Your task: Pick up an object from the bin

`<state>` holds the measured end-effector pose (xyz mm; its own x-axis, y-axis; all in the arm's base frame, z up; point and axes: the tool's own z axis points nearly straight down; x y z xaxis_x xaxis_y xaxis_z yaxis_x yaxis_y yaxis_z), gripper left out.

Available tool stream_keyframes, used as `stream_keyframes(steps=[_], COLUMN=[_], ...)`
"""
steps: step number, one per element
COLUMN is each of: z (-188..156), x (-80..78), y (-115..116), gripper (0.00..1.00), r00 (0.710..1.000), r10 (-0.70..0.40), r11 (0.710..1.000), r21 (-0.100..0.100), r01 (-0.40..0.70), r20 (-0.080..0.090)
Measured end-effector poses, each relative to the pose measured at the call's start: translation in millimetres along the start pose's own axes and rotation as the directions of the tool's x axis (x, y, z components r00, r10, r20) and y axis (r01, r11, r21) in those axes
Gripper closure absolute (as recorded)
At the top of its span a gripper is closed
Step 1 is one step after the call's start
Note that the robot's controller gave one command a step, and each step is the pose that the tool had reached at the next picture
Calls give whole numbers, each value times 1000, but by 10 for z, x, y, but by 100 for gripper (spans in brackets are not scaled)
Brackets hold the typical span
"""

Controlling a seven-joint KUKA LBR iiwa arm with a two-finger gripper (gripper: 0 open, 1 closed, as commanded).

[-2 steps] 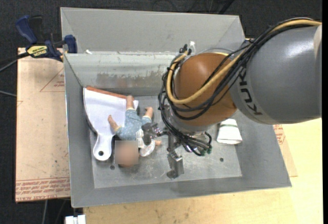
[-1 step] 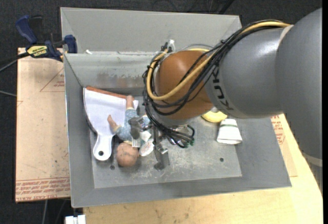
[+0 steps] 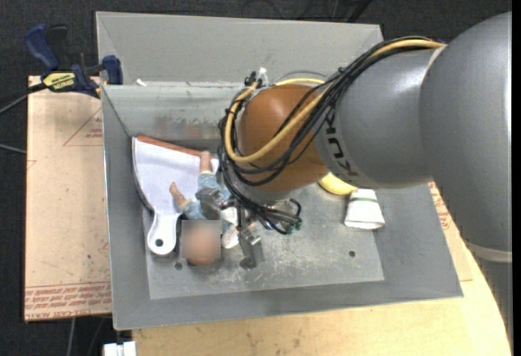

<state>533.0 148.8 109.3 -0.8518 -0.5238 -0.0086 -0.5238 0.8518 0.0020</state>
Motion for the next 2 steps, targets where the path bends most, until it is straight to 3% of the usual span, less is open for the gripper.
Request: stream_keyframes(steps=[1, 2], z=[48, 374], x=[-86, -196], y=[268, 385], gripper=[0, 100], r00=[987, 949], r10=[-161, -316], r11=[987, 949], r21=[7, 1], r01=[161, 316], r20=[4, 10])
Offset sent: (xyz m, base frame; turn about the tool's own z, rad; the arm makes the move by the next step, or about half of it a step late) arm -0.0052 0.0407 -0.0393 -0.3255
